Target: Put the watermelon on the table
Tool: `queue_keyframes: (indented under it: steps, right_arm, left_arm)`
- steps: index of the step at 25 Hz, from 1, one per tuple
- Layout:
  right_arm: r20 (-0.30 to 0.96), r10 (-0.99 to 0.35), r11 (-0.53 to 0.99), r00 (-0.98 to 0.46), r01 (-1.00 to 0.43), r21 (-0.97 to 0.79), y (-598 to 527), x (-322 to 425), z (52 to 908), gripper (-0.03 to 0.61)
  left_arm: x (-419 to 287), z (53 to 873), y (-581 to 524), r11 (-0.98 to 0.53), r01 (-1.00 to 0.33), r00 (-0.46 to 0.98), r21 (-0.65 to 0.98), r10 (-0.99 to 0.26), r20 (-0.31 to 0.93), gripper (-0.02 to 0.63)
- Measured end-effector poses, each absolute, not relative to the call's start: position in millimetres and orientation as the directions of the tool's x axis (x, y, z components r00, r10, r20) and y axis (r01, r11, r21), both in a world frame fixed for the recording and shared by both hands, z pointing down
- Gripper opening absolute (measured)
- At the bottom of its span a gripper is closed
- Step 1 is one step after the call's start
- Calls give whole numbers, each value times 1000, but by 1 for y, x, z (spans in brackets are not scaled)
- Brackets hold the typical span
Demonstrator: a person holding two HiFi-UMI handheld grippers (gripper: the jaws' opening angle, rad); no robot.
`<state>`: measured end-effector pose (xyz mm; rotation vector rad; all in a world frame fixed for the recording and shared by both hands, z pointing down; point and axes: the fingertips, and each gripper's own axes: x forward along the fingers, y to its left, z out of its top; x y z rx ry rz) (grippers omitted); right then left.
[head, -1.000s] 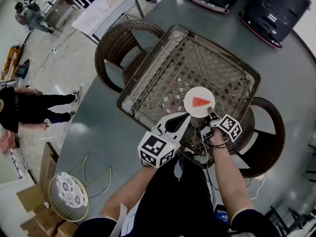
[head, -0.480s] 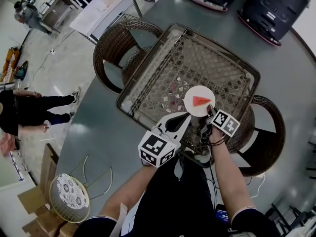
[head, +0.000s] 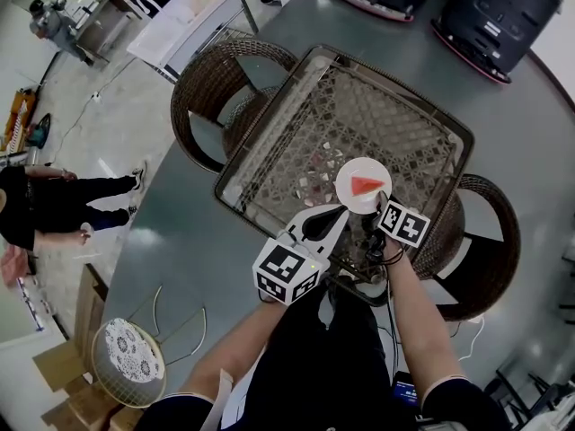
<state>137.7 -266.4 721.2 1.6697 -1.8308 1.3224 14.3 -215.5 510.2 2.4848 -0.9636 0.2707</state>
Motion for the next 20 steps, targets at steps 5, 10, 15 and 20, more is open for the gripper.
queue_keyframes:
  steps: [5,10,15,20]
  right_arm:
    - [773,-588,-64,-238,-939,-339,-267,134,721,83]
    - [787,-584,-34,-201,-962,-271,-268,134,719,90]
    - [796,-580,11,-175,-978,-207,-269,134,720,94]
    - [784,-602,19,-152,-984,-176,-273,138,718,94]
  left_arm:
    - [14,511,-214,-652,-675,738,346,-583,341,4]
    - [13,511,-213,-651,-675,738,347,-583,341,3]
    - [11,512,-212,-649,-676,737,350,-582,344,3]
    - [11,514,-213,-651,-673,739,351,-580,343,3]
